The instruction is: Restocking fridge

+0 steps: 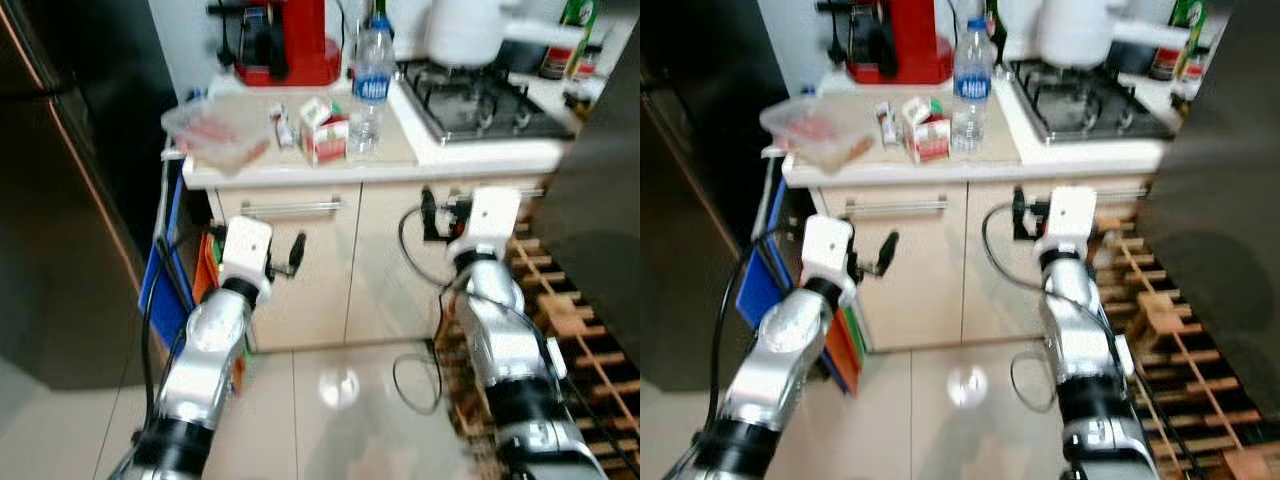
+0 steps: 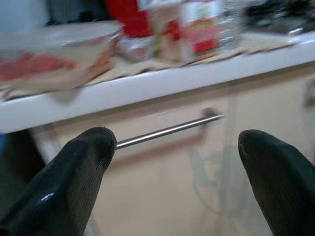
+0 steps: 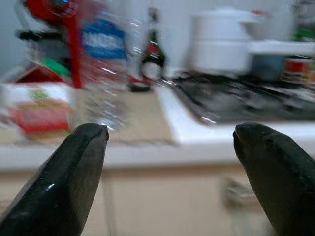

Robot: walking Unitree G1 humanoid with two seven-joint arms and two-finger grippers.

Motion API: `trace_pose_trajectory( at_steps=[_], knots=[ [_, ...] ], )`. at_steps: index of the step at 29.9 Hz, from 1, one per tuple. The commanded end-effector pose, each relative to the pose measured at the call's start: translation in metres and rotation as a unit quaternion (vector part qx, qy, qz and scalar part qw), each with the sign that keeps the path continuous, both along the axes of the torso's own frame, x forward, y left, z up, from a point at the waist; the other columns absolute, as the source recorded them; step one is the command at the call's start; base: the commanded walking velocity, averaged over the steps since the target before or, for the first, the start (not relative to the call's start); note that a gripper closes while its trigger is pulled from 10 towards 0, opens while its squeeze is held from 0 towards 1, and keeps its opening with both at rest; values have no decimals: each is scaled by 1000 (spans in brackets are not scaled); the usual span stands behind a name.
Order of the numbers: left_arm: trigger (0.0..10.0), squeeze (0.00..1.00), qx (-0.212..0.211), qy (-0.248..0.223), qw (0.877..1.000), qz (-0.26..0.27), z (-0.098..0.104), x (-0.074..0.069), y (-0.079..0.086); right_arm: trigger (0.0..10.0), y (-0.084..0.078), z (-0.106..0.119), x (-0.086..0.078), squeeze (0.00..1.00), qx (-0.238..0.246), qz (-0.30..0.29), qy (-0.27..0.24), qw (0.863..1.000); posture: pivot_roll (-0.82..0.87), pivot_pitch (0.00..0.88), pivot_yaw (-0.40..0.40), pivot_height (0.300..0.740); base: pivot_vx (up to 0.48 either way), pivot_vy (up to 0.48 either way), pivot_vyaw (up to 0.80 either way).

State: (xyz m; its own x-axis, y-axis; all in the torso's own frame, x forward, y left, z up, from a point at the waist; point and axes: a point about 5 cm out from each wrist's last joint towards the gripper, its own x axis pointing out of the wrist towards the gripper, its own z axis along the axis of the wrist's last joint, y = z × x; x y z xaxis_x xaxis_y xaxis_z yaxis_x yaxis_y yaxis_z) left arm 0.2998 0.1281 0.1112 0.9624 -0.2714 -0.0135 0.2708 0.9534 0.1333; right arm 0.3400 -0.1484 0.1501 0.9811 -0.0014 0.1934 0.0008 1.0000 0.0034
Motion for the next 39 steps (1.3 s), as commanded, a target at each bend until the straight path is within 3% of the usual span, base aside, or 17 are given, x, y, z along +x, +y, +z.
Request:
trace_pose_trajectory(
  at_steps=[1,9,14,21,27,34,39],
  knots=[
    [10000,0,-2,-9,1000,4,4,1,2,10000,9,20,4,51,4,20,-31,999,-25,0,23,730,480,0,0],
    [10000,0,-9,-20,1000,1,6,-4,-6,10000,24,57,8,43,21,66,-81,994,-11,0,19,730,480,0,0],
    [10000,0,-2,-28,1000,5,7,-3,-5,10000,27,84,2,43,18,82,-119,989,-10,0,16,730,0,0,0],
    [10000,0,-5,-25,1000,2,5,-3,-11,10000,22,73,-3,43,15,77,-90,993,-28,0,15,730,0,0,0],
    [10000,0,-6,-25,1000,2,5,-2,-11,10000,22,83,-3,43,22,76,-94,992,-29,0,17,730,0,0,0],
    [10000,0,-3,-13,1000,-3,2,-1,-13,10000,14,88,13,43,19,54,-86,995,-25,0,16,730,0,0,0],
    [10000,0,25,16,999,-32,-9,-2,-17,10000,3,86,33,35,24,18,-54,998,-15,0,11,730,0,0,0]
  ],
)
